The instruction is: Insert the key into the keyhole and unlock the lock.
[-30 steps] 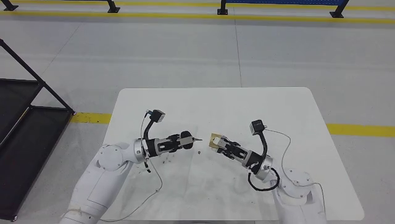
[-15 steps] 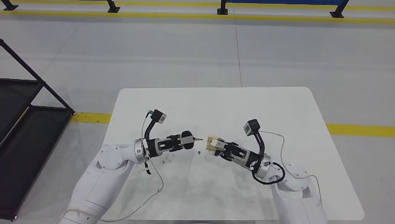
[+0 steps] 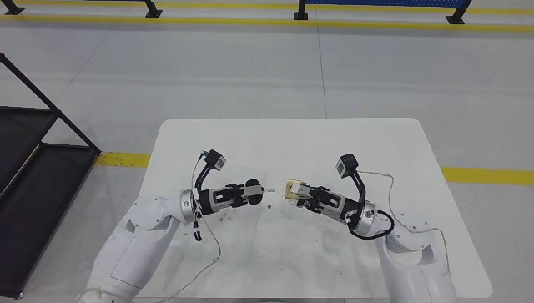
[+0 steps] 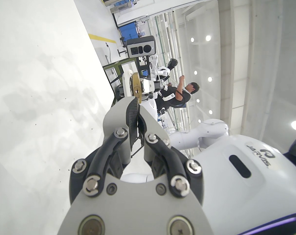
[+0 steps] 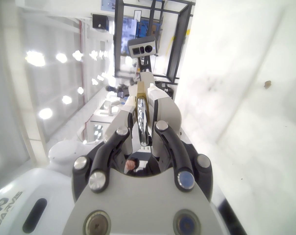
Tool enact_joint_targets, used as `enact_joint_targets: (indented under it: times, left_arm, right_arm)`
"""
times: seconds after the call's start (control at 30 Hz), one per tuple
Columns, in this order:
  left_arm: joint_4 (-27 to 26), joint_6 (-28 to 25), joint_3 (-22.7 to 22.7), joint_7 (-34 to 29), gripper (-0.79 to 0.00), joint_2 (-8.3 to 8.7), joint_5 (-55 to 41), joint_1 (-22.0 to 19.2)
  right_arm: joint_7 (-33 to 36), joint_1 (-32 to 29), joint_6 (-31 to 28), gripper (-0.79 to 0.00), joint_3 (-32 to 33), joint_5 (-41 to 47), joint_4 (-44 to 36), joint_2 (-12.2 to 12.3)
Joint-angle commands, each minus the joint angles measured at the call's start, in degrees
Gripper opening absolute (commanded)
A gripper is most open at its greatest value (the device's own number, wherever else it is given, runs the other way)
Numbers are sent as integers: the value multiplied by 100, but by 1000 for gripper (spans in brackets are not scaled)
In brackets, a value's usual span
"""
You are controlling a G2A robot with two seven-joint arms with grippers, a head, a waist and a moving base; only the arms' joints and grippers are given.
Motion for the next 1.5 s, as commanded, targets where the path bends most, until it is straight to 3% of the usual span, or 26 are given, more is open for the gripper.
enact_joint_targets:
  times: [0.0,0.57,0.9,1.17,1.47]
  left_arm:
    - [-8,66,-9,28,-785,7,-10,-1]
    - [-1,114,-15,52,-785,12,-17,-2]
    - [-329,74,147,1305,-785,-34,255,511]
    - [-781,189,239,1619,-785,-35,521,702]
    - [-833,227,333,1579,-785,-37,493,597]
  right_arm:
    - [33,37,104,-785,14,20,-33,29]
    - [53,103,299,-785,12,-25,-66,70]
    - [53,103,299,-785,12,-25,-66,70]
    - [53,103,299,-785,12,-25,-66,70]
    - [53,103,299,-785,12,-25,-66,70]
